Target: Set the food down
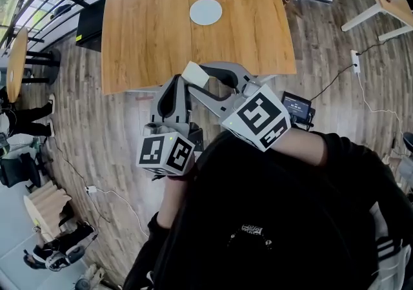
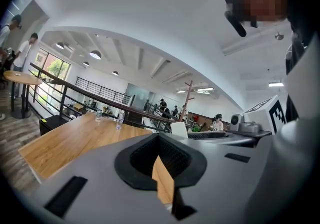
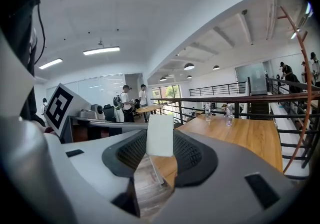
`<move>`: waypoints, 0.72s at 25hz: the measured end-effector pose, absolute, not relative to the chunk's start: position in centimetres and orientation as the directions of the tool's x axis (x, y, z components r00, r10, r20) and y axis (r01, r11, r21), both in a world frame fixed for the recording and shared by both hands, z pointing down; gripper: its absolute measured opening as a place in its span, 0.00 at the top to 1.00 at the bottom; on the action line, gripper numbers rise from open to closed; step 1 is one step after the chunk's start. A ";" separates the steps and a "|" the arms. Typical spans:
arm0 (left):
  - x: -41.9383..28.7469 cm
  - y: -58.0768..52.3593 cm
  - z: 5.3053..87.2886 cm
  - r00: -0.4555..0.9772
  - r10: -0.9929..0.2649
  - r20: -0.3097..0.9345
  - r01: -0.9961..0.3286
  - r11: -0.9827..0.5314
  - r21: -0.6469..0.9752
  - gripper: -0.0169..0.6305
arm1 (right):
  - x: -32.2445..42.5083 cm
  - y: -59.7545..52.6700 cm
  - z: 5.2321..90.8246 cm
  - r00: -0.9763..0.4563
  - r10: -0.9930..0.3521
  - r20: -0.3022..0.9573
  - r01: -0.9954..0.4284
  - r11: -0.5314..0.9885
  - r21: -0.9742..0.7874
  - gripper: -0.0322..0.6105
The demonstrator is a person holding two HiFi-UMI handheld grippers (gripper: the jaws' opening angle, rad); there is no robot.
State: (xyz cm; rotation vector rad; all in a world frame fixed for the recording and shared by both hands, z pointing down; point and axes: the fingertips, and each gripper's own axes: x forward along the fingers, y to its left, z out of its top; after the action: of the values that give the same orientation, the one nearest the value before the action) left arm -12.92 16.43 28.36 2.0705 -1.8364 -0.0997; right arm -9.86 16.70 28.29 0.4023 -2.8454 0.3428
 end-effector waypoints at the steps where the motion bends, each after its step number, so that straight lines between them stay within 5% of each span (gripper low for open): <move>1: -13.2 15.9 28.3 0.143 -0.972 0.189 -0.947 -0.079 0.313 0.98 | -10.2 16.2 28.1 -0.935 -0.234 0.269 -0.291 0.936 -0.197 0.68; 18: -16.3 5.6 29.2 0.070 -0.969 0.237 -0.953 0.005 0.303 0.98 | -13.3 5.7 29.1 -0.950 -0.166 0.264 -0.232 0.941 -0.247 0.68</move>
State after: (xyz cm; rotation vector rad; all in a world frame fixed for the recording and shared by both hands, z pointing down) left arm -16.35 5.62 29.22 1.9764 -1.9100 -0.0573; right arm -13.28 5.71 29.06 0.2973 -2.8559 0.4053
